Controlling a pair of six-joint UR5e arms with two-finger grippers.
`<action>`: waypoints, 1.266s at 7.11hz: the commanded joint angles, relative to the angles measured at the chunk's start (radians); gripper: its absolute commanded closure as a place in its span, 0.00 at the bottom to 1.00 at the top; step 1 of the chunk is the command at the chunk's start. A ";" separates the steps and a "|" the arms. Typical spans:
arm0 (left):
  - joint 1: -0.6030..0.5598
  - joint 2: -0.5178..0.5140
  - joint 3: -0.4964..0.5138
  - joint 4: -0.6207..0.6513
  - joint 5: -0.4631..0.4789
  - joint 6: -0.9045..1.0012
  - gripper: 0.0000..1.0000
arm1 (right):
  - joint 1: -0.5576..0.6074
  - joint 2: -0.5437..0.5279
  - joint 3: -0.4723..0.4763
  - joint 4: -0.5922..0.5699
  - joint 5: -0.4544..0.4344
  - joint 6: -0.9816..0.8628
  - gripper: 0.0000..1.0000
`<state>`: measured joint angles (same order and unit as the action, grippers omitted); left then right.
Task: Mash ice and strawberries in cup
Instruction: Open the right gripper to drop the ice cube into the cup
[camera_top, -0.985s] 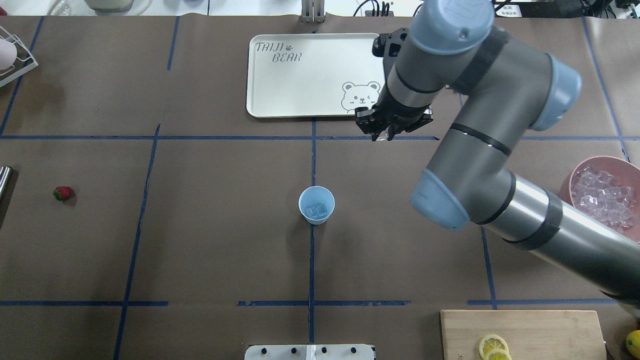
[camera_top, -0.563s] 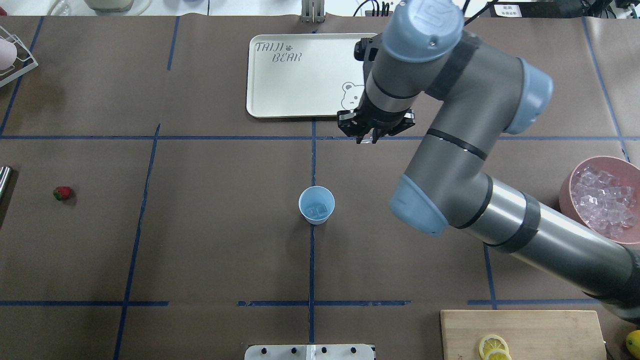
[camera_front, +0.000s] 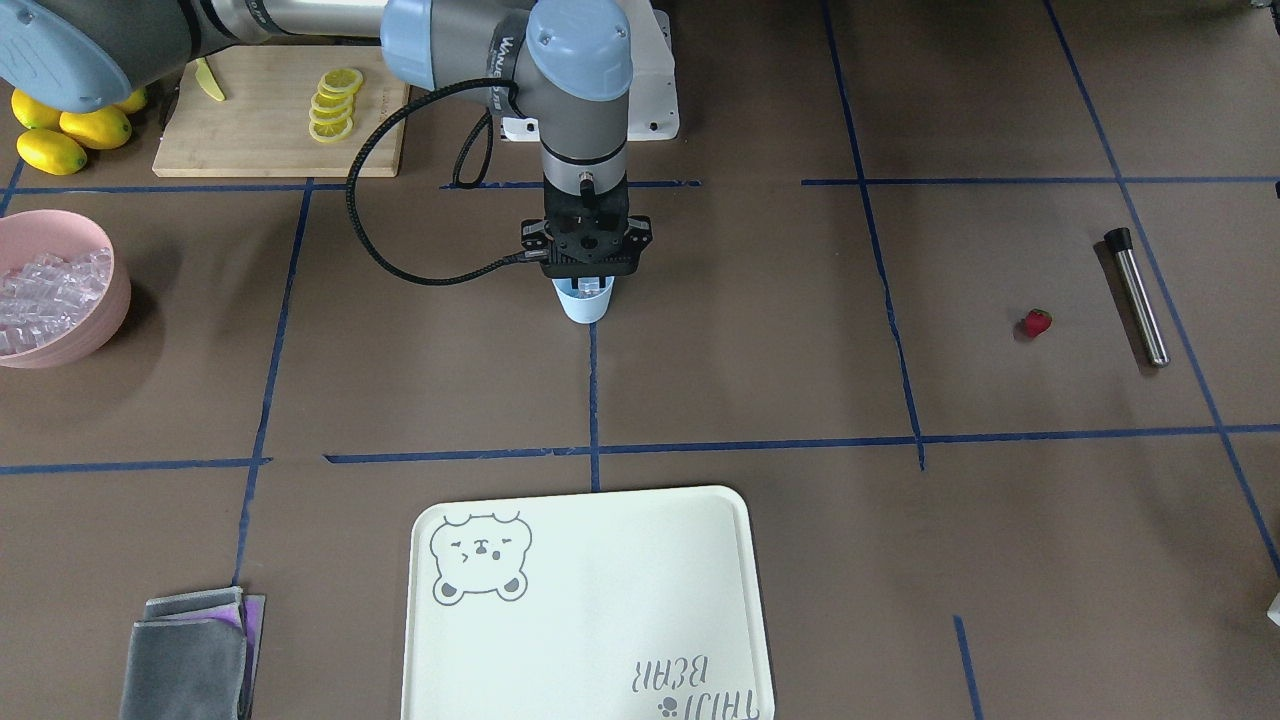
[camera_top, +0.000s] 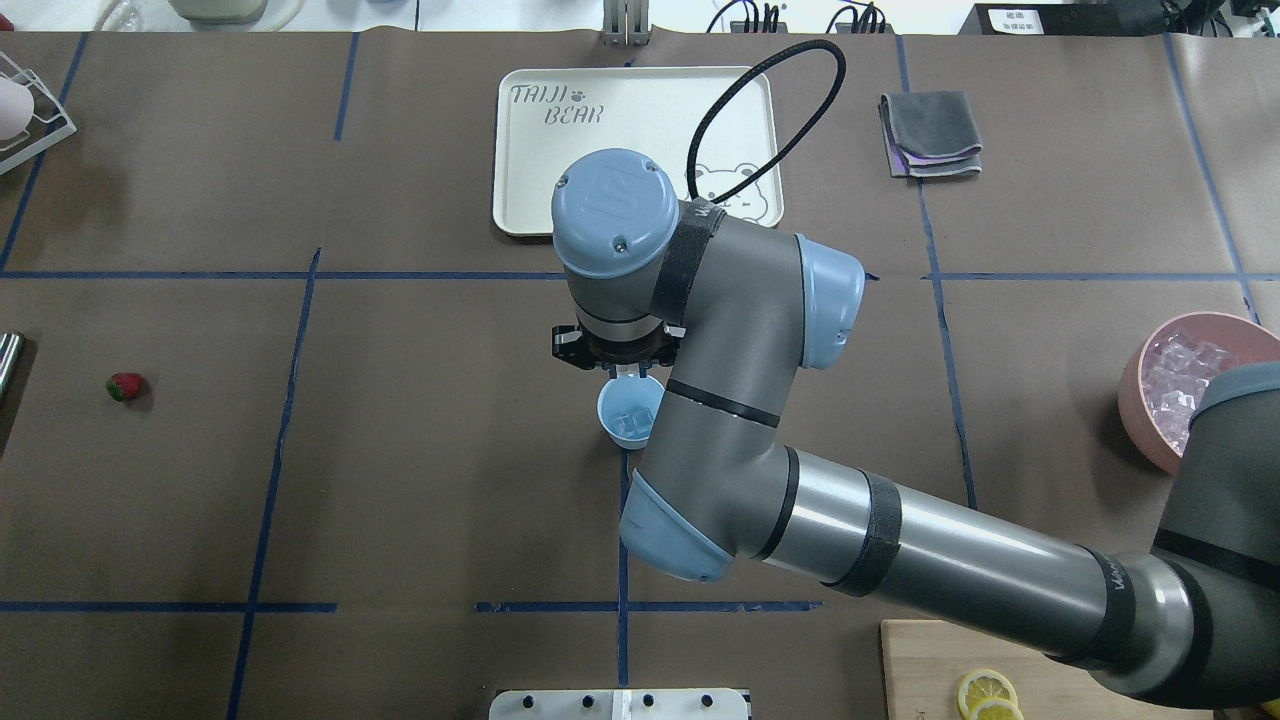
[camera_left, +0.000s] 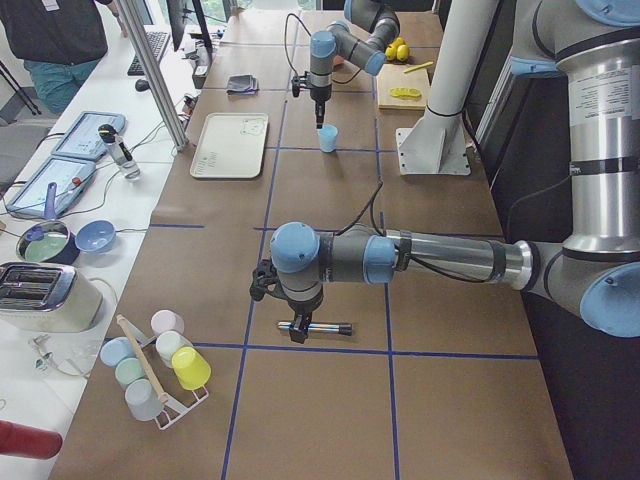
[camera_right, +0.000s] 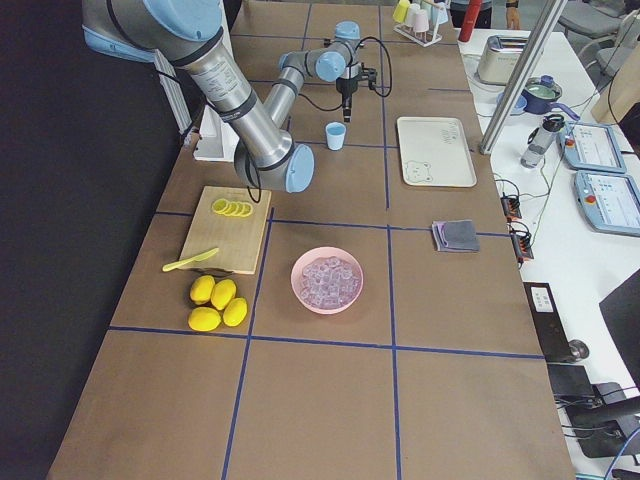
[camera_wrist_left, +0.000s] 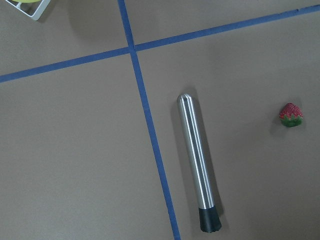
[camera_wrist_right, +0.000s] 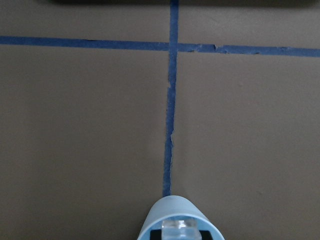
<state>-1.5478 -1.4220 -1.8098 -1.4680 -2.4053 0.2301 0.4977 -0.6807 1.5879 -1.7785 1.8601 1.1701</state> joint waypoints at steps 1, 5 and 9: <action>0.000 0.000 0.000 0.000 0.000 0.000 0.00 | -0.005 -0.005 0.004 -0.018 0.001 0.000 1.00; 0.000 0.000 0.000 -0.001 0.000 0.000 0.00 | -0.039 -0.020 0.009 -0.018 0.016 0.000 0.32; 0.000 0.000 0.000 0.000 0.000 0.000 0.00 | 0.051 -0.025 0.032 -0.016 0.037 -0.012 0.01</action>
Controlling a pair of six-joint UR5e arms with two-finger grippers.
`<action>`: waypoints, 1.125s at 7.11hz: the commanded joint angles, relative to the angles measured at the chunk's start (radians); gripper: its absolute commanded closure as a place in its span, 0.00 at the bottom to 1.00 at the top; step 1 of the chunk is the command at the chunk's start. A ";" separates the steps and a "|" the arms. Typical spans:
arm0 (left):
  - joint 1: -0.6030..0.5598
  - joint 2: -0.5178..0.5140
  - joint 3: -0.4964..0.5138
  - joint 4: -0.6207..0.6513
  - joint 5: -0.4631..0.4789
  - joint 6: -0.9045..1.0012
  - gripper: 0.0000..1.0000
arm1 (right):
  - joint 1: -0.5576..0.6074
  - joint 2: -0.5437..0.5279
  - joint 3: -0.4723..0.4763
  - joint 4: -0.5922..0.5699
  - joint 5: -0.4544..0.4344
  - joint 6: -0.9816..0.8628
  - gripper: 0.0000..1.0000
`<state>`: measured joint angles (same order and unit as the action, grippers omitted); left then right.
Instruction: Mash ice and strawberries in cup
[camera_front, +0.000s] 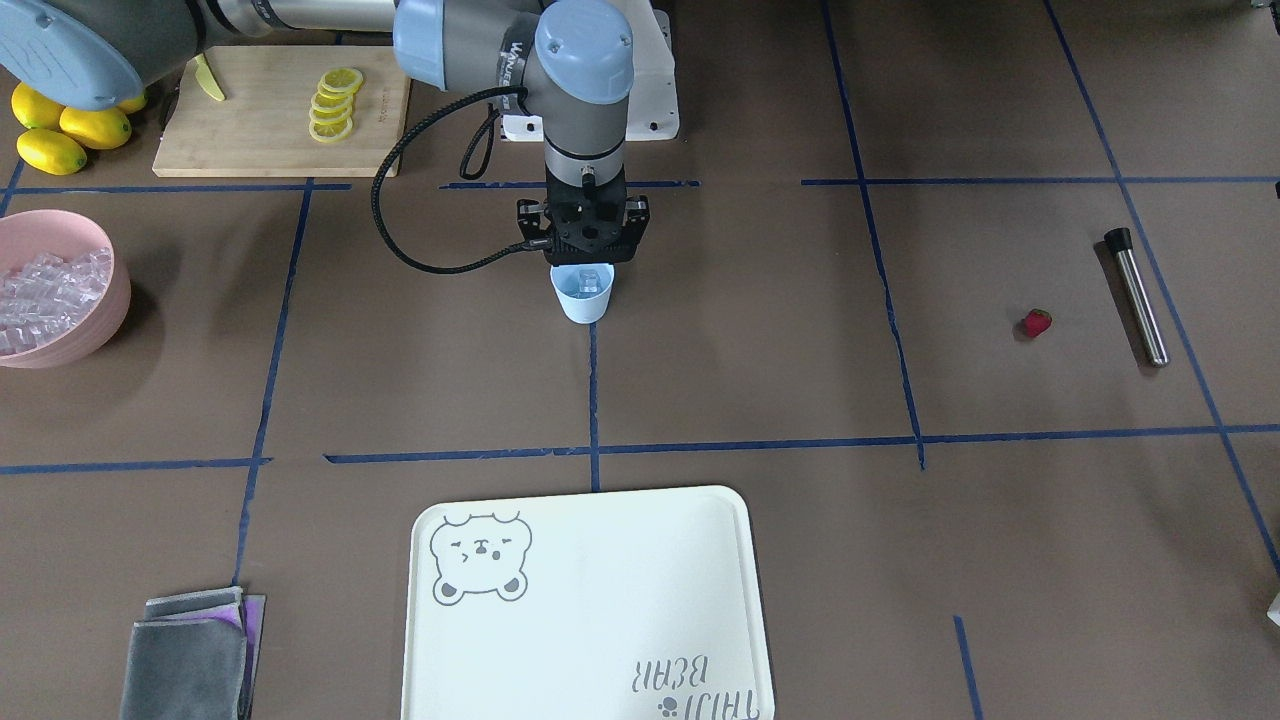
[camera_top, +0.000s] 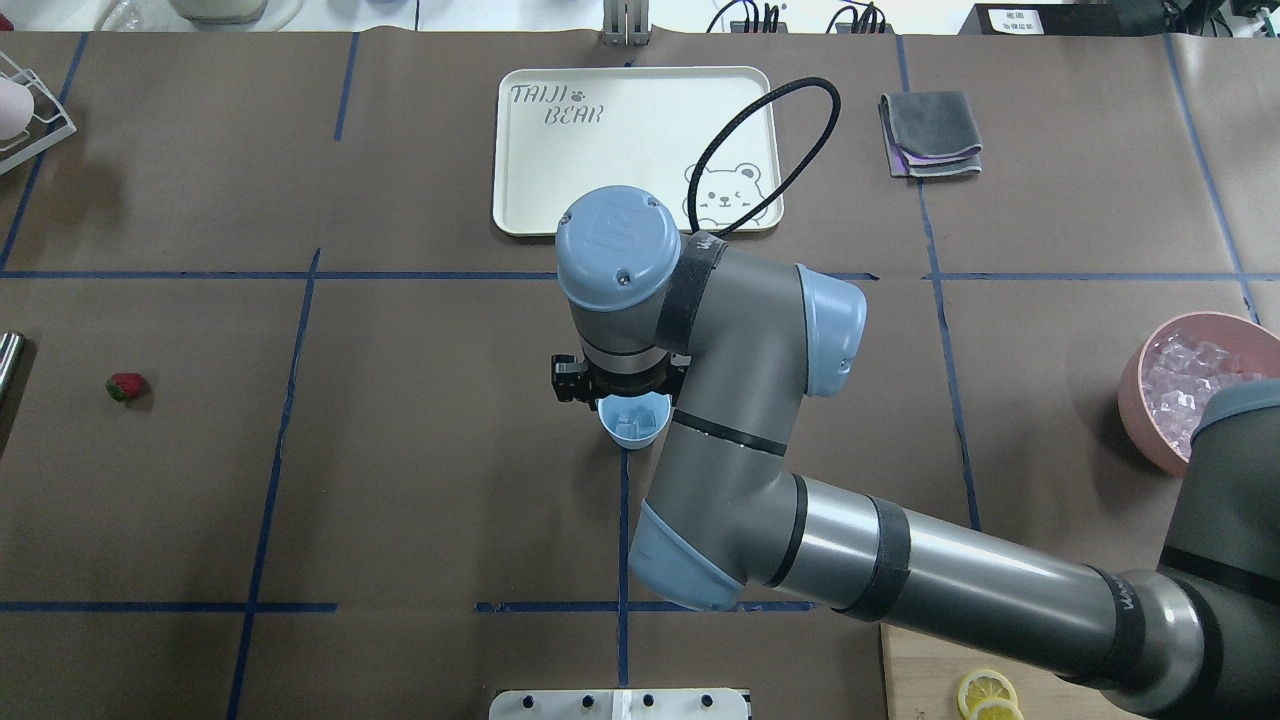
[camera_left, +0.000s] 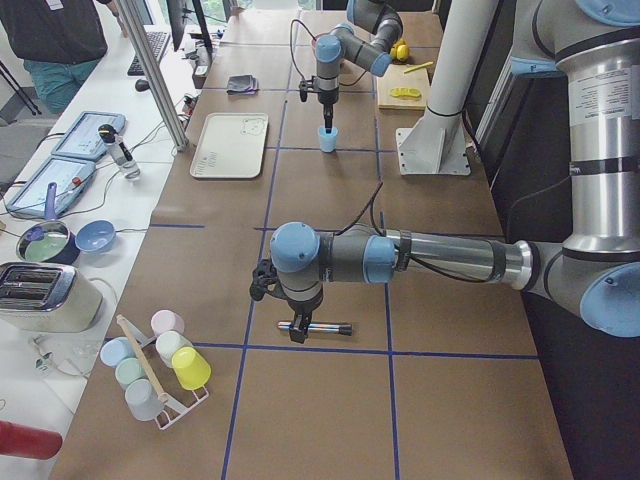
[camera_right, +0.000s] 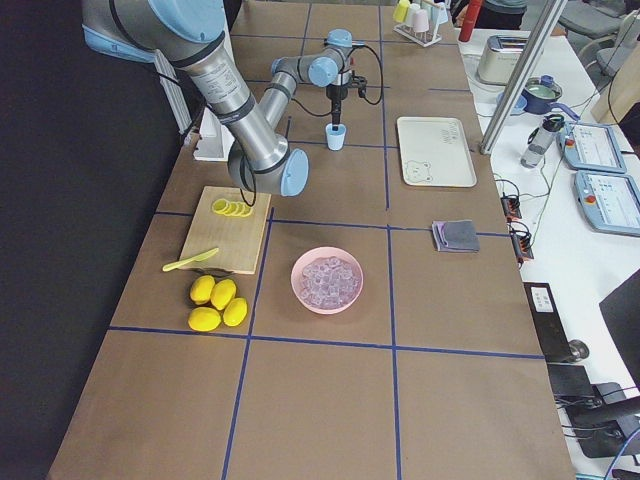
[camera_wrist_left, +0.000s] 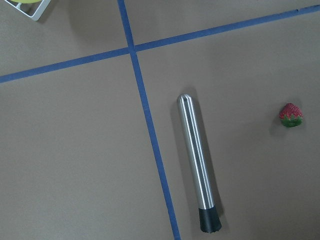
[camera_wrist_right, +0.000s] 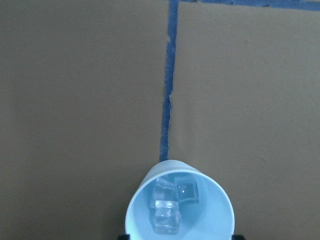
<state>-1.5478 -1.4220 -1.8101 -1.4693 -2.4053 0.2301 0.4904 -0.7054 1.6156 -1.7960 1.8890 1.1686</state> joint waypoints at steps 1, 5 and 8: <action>0.000 0.002 0.000 0.001 0.000 0.000 0.00 | 0.144 -0.011 0.004 0.001 0.069 -0.021 0.01; 0.005 -0.023 -0.002 0.003 0.000 -0.011 0.00 | 0.513 -0.199 0.004 0.003 0.283 -0.518 0.01; 0.005 -0.043 0.002 -0.046 0.003 -0.011 0.00 | 0.730 -0.382 -0.005 0.007 0.361 -0.943 0.01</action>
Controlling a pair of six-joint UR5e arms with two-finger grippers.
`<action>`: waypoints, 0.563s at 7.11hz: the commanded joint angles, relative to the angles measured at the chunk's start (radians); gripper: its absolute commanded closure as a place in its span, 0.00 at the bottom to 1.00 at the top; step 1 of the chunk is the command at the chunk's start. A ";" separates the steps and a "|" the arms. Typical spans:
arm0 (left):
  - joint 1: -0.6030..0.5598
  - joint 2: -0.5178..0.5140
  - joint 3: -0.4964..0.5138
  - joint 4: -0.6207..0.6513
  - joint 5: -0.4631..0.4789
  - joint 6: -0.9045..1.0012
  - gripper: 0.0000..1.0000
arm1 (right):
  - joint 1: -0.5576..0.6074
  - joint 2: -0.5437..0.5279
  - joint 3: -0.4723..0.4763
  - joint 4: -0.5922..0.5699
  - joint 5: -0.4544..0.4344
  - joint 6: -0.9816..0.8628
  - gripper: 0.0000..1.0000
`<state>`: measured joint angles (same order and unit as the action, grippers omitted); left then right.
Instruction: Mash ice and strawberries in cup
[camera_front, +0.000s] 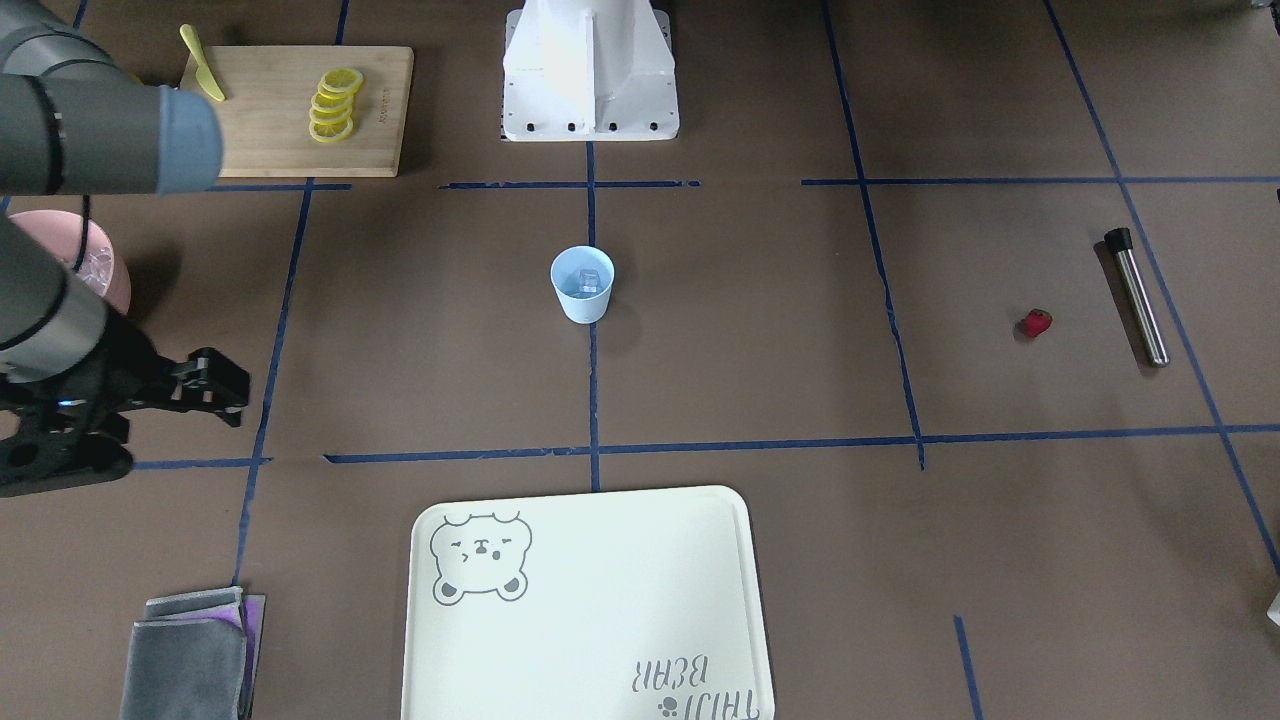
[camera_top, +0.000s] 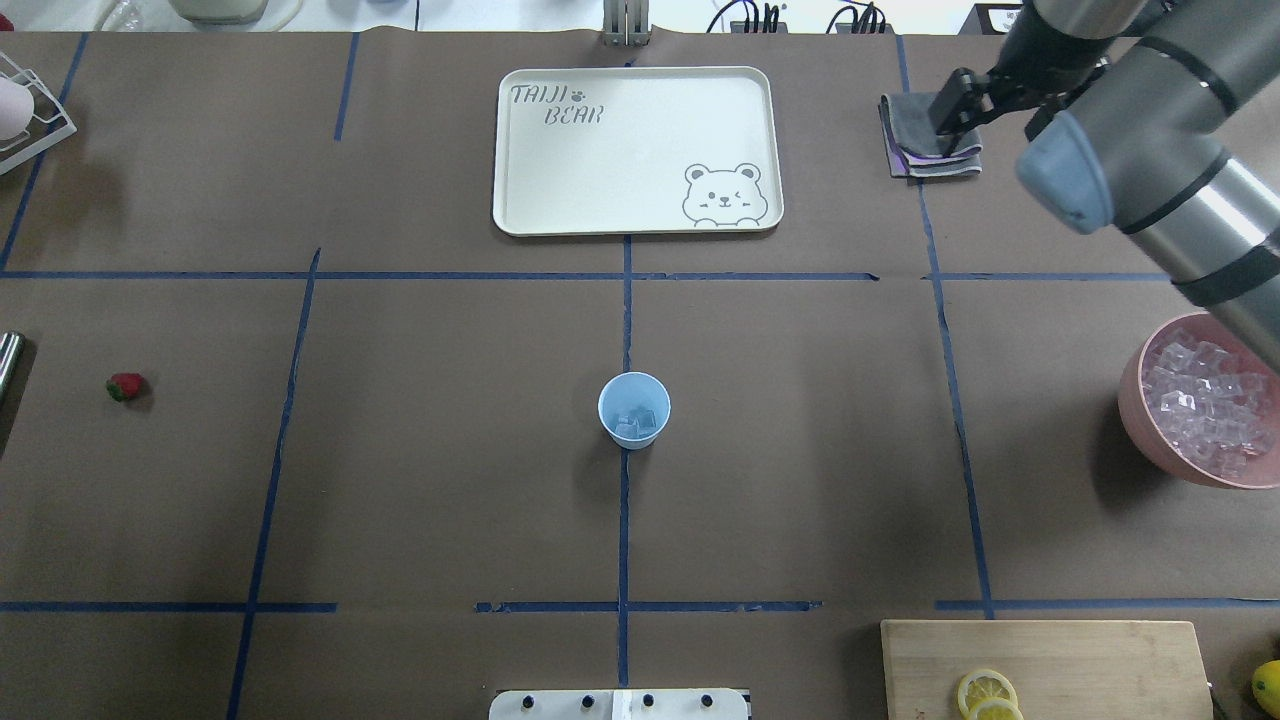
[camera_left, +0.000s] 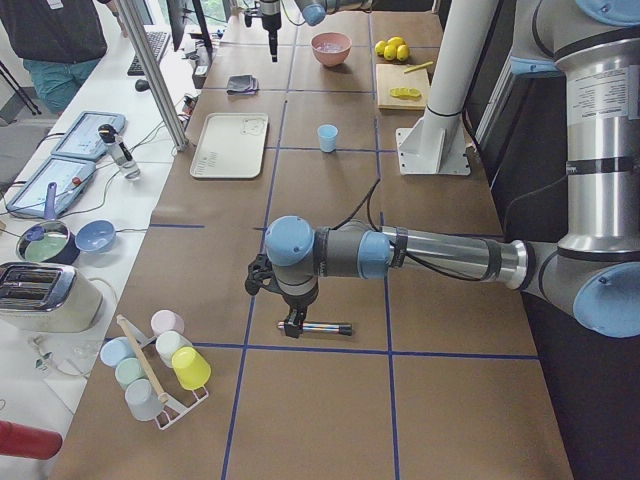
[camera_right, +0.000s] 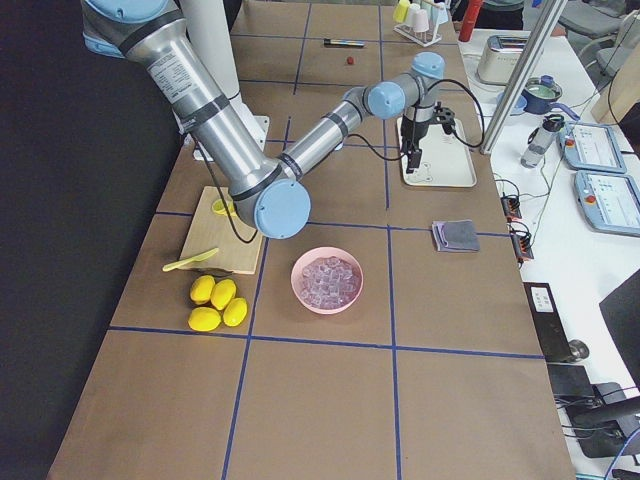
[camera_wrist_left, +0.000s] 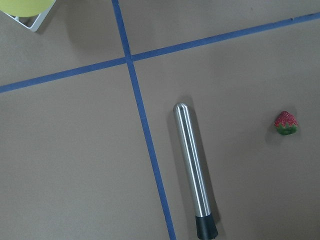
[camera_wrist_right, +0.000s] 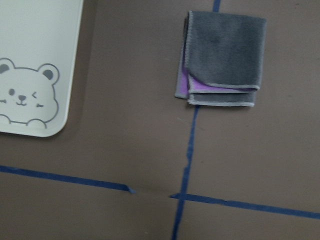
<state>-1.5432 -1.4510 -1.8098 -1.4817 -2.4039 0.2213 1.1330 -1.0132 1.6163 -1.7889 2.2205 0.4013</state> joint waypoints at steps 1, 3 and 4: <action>0.000 -0.014 0.006 -0.081 0.006 -0.002 0.00 | 0.138 -0.121 -0.010 0.000 0.039 -0.270 0.01; 0.002 -0.020 0.015 -0.100 0.006 -0.004 0.00 | 0.233 -0.235 -0.010 0.005 0.062 -0.408 0.01; 0.003 -0.043 0.023 -0.100 0.000 -0.002 0.00 | 0.281 -0.286 -0.013 0.005 0.061 -0.467 0.01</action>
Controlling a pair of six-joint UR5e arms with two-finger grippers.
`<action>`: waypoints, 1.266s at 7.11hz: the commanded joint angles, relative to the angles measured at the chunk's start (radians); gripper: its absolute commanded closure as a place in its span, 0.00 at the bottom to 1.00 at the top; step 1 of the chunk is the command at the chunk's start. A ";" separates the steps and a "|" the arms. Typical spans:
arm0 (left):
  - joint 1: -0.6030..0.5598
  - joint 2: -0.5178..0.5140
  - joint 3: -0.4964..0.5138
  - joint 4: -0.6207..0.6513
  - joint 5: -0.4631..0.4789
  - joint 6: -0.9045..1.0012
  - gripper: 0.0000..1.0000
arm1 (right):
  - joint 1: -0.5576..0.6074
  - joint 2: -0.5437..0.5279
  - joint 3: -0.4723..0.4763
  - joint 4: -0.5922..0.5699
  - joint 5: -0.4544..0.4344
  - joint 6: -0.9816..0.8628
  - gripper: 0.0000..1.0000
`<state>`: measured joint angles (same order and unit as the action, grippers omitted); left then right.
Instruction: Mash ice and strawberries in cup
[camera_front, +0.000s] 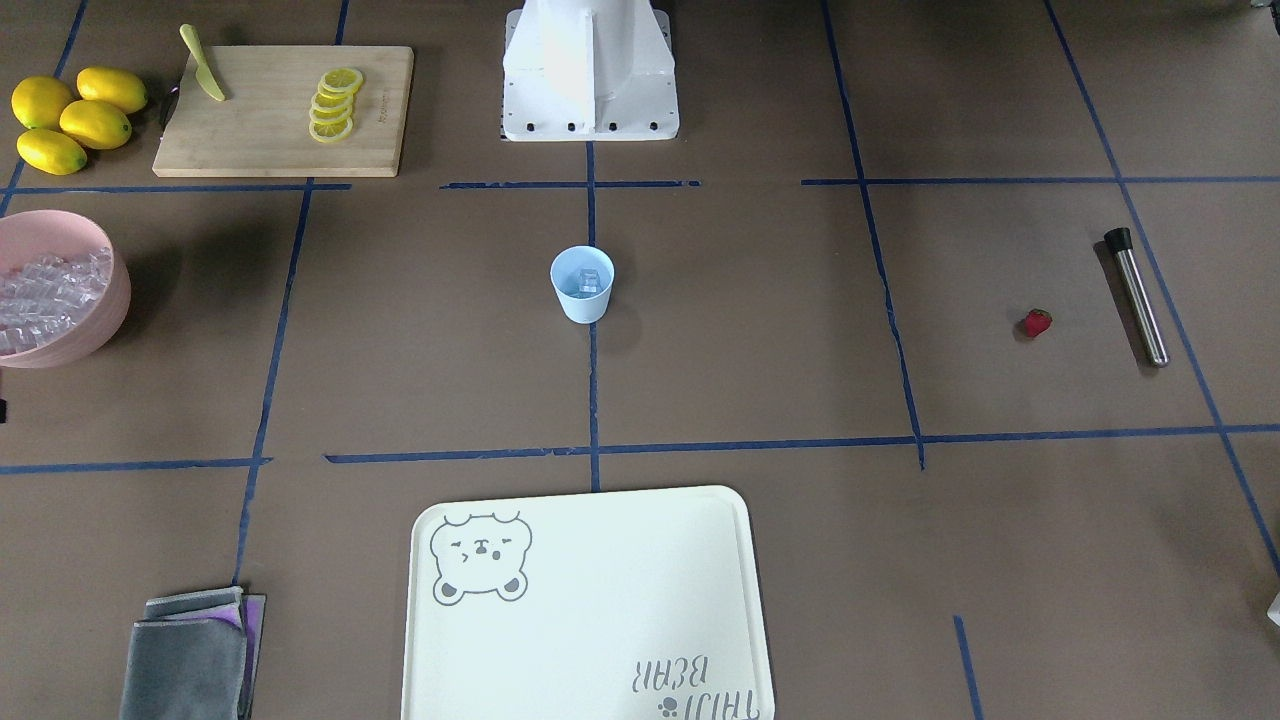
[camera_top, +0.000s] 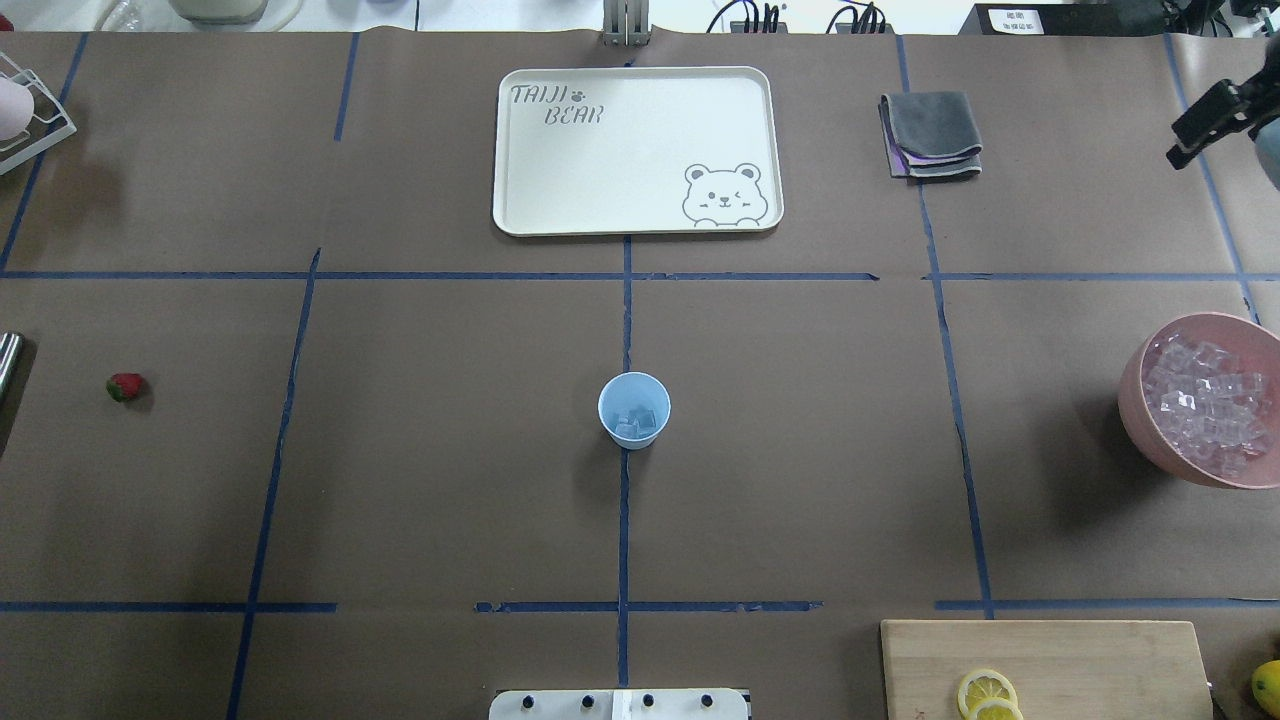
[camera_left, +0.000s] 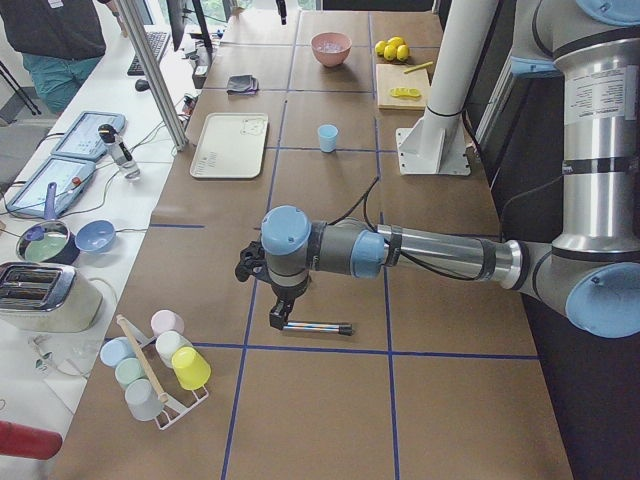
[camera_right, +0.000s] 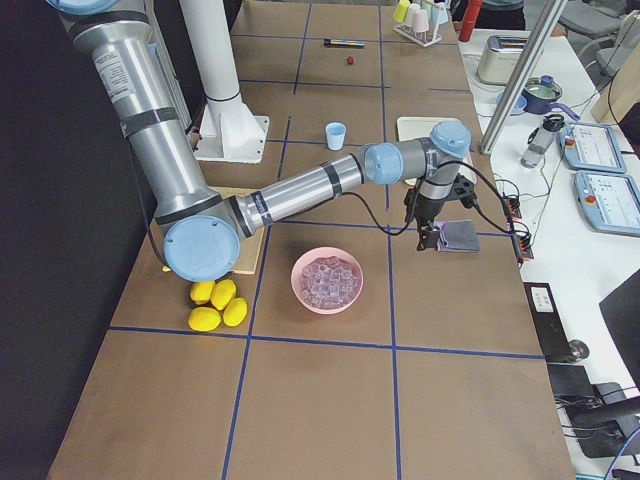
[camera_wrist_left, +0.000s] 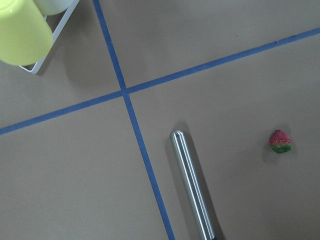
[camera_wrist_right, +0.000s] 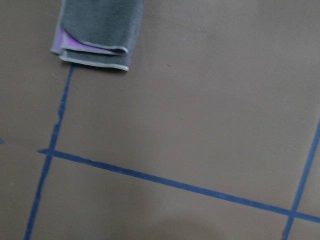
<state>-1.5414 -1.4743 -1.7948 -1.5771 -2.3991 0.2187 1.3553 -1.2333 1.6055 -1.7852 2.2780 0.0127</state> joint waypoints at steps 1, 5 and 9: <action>0.001 -0.020 -0.007 -0.006 -0.008 0.001 0.00 | 0.088 -0.105 -0.003 -0.002 0.000 -0.126 0.01; 0.014 -0.032 -0.012 -0.008 -0.006 -0.106 0.00 | 0.208 -0.251 0.008 0.006 0.008 -0.120 0.01; 0.137 -0.017 -0.023 -0.122 -0.006 -0.338 0.00 | 0.208 -0.253 0.017 0.004 0.008 -0.111 0.01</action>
<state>-1.4683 -1.4929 -1.8162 -1.6405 -2.4052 -0.0652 1.5628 -1.4858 1.6205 -1.7808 2.2856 -0.0998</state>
